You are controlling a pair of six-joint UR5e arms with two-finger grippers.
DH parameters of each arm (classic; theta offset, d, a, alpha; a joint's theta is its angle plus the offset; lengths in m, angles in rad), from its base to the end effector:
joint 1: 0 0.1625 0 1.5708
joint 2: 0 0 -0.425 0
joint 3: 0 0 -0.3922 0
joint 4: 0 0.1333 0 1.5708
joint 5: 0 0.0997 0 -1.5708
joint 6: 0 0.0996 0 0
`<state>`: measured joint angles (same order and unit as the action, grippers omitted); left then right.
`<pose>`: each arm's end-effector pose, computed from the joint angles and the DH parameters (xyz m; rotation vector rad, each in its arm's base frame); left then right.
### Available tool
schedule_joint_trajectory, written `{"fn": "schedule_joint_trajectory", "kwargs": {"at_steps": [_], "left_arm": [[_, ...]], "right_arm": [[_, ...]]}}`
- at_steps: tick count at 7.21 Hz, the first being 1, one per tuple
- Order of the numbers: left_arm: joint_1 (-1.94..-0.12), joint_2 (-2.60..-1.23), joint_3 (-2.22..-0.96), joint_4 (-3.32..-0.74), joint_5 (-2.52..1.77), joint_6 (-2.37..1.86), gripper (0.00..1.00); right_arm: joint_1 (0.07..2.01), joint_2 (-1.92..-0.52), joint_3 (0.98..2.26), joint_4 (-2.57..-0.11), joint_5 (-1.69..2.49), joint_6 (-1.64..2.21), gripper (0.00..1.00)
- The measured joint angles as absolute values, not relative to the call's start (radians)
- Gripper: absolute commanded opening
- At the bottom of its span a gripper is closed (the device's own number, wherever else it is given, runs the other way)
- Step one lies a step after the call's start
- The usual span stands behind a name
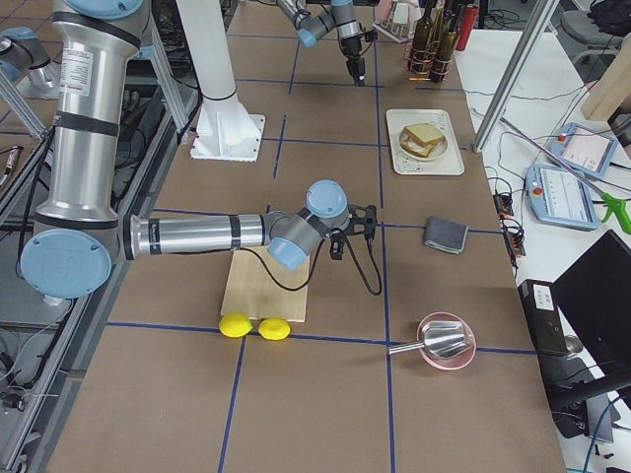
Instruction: Make sandwich and place on tray
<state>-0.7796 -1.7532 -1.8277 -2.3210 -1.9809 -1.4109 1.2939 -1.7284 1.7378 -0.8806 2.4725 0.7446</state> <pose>0.3282 -0.4560 0.3551 0.2095 1.2098 -0.2965 -0.0676 -0.4398 0.5616 0.1450 -1.0671 0.1065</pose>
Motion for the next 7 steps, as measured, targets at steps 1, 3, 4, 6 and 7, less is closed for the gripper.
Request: {"fn": "schedule_joint_trajectory", "kwargs": {"at_steps": [1, 3, 4, 6, 7], "left_arm": [[-0.854, -1.659, -1.844, -2.322, -2.032, -1.229, 1.0], [-1.01, -1.505, -1.843, -2.32, -2.094, -0.852, 1.0], [-1.106, -1.458, -1.829, -2.307, -2.14, -0.662, 1.0], [-1.344, -1.432, -1.802, -2.126, -2.255, -0.258, 1.0], [-1.447, -1.456, -1.8, -1.953, -2.282, -0.076, 1.0]], "right_arm": [[1.348, -1.725, 1.734, -0.974, 2.479, 0.619, 1.0], [1.44, -1.684, 1.734, -1.224, 2.481, 0.352, 1.0], [1.476, -1.64, 1.735, -1.379, 2.476, 0.227, 1.0], [1.55, -1.567, 1.738, -1.648, 2.453, -0.013, 1.0], [1.575, -1.54, 1.745, -1.757, 2.446, -0.086, 1.0]]}}
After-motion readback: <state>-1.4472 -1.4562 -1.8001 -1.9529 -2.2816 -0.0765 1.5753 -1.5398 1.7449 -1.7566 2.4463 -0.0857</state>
